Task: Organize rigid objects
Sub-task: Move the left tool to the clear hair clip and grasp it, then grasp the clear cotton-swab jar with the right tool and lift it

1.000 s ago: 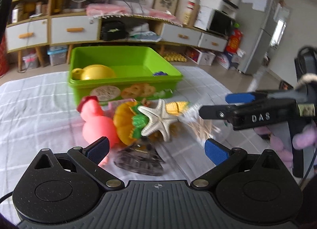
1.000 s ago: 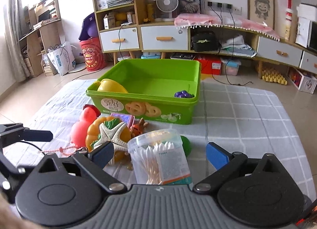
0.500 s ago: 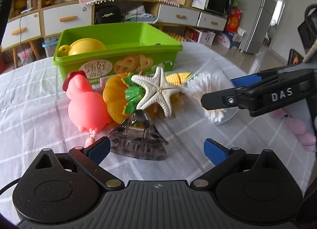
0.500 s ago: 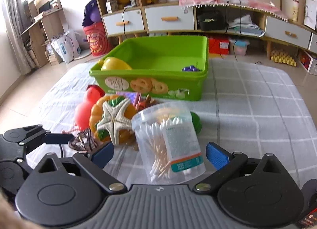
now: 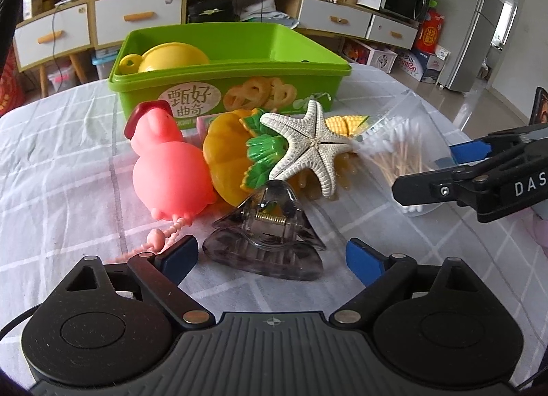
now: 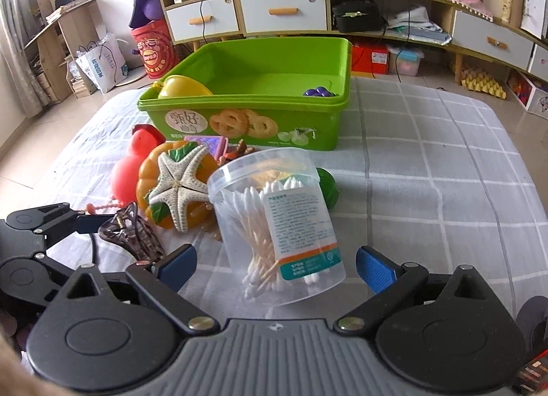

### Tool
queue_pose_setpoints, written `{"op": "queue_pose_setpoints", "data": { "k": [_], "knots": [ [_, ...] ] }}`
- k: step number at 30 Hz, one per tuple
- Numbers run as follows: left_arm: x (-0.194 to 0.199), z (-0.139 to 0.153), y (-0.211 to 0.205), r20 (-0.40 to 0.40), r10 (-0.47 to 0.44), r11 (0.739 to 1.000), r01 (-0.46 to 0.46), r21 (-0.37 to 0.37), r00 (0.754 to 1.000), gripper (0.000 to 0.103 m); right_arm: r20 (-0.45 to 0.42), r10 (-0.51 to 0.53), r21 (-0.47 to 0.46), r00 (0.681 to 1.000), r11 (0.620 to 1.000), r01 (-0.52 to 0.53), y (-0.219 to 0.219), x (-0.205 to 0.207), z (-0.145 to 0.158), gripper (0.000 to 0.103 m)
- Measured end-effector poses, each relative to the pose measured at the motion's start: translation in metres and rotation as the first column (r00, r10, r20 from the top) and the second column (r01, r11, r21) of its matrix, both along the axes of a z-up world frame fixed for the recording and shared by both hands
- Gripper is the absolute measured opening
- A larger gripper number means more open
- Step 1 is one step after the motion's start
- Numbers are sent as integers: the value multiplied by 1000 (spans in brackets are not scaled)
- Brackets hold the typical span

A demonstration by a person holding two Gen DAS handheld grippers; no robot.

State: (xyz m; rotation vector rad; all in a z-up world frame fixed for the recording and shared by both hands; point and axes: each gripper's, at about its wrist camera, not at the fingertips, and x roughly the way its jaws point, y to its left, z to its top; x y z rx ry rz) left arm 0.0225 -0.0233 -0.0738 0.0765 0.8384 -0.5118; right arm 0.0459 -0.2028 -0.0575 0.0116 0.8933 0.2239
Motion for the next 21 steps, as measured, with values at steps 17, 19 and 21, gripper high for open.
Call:
{"op": "queue_pose_setpoints", "data": {
  "k": [17,19,21],
  "knots": [
    [2,2,-4,15,-4,1000,4,29,1000,81,-24,-37,-26,999,999,36,-2,4,-3,84],
    [3,3,-4,12,0,1000,0,24,1000,81,-24,-43,-24,999,999,42,-2,4,-3,83],
    [2,4,-4,14,-1,1000,1,17,1000,81,-25,-46,-18,999,999,46,-3,4,-2,79]
  ]
}}
